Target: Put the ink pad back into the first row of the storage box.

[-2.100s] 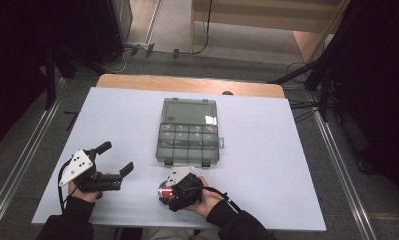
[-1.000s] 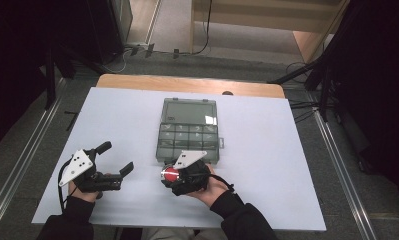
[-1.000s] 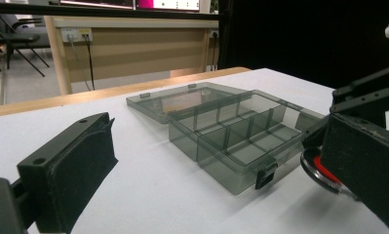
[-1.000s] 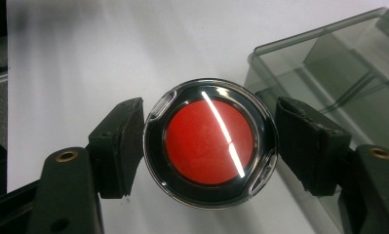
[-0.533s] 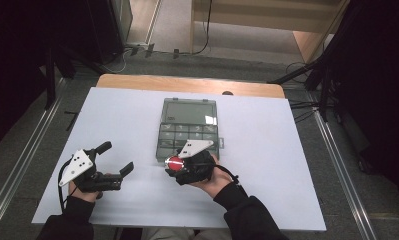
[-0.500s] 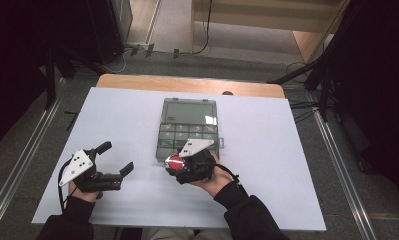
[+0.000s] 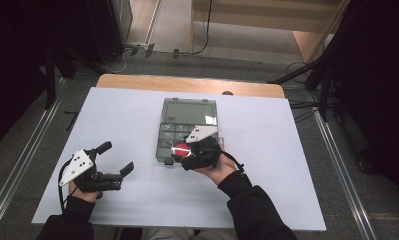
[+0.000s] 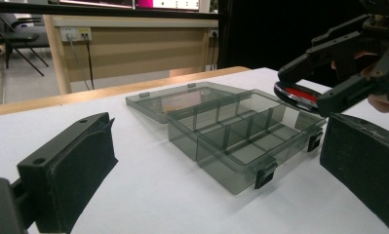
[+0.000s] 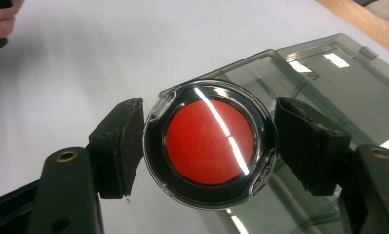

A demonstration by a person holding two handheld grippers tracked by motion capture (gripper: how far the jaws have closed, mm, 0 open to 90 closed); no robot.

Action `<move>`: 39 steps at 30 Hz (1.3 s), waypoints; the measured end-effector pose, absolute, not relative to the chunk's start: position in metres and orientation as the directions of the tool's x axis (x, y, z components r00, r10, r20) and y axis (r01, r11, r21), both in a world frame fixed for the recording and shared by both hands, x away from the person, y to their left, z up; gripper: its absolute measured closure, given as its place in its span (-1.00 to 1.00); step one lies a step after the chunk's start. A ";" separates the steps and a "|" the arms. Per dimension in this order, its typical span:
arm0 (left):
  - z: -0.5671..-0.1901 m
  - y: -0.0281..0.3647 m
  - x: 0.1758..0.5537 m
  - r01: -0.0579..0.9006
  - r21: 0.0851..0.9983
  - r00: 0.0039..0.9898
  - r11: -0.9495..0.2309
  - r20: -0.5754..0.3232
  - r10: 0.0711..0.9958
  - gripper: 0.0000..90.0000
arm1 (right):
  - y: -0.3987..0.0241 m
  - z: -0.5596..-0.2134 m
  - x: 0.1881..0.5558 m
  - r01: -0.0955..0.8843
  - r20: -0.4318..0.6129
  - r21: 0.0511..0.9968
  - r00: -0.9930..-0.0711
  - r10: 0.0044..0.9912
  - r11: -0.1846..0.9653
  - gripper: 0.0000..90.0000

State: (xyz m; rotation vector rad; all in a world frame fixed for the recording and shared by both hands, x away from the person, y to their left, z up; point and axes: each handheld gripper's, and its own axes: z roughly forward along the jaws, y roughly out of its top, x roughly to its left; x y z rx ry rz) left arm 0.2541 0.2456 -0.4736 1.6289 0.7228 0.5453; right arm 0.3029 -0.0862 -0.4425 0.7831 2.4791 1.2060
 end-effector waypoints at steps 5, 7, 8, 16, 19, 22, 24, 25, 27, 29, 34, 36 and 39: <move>-0.474 0.246 0.254 0.157 0.983 0.696 -0.091 -0.045 0.716 -1.00 | -0.091 -0.441 0.315 0.370 -0.008 0.783 -0.798 0.603 0.500 -0.32; -0.474 0.246 0.254 0.157 0.983 0.696 -0.092 -0.044 0.716 -1.00 | -0.092 -0.441 0.321 0.380 -0.012 0.778 -0.788 0.616 0.501 -0.32; -0.474 0.246 0.254 0.157 0.983 0.697 -0.094 -0.043 0.716 -1.00 | -0.093 -0.441 0.324 0.384 -0.009 0.777 -0.784 0.620 0.498 -0.32; -0.474 0.246 0.254 0.157 0.983 0.698 -0.095 -0.042 0.715 -1.00 | -0.104 -0.447 0.343 0.419 -0.012 0.770 -0.744 0.668 0.480 -0.32; -0.474 0.246 0.254 0.158 0.983 0.698 -0.096 -0.042 0.715 -1.00 | -0.108 -0.450 0.349 0.439 0.001 0.768 -0.729 0.685 0.466 -0.32; -0.474 0.246 0.254 0.159 0.983 0.698 -0.097 -0.042 0.715 -1.00 | -0.111 -0.452 0.354 0.450 0.007 0.768 -0.717 0.697 0.456 -0.32; -0.474 0.245 0.254 0.159 0.982 0.698 -0.098 -0.042 0.714 -1.00 | -0.112 -0.454 0.357 0.459 0.009 0.767 -0.707 0.707 0.449 -0.32; -0.474 0.245 0.254 0.159 0.982 0.698 -0.098 -0.042 0.714 -1.00 | -0.113 -0.455 0.360 0.464 0.010 0.765 -0.702 0.712 0.447 -0.32; -0.474 0.246 0.254 0.160 0.982 0.698 -0.098 -0.042 0.715 -1.00 | -0.114 -0.456 0.365 0.471 0.009 0.761 -0.697 0.717 0.447 -0.32; -0.474 0.246 0.254 0.160 0.982 0.699 -0.098 -0.043 0.714 -1.00 | -0.116 -0.458 0.370 0.478 0.014 0.759 -0.691 0.722 0.443 -0.32; -0.474 0.245 0.254 0.160 0.982 0.702 -0.098 -0.043 0.711 -1.00 | -0.119 -0.464 0.377 0.497 0.023 0.749 -0.679 0.733 0.438 -0.32; -0.474 0.245 0.254 0.161 0.983 0.704 -0.094 -0.047 0.708 -1.00 | -0.119 -0.467 0.379 0.501 0.013 0.740 -0.678 0.735 0.450 -0.32; -0.474 0.245 0.254 0.157 0.983 0.707 -0.096 -0.044 0.706 -1.00 | -0.118 -0.470 0.380 0.508 0.019 0.742 -0.669 0.743 0.438 -0.46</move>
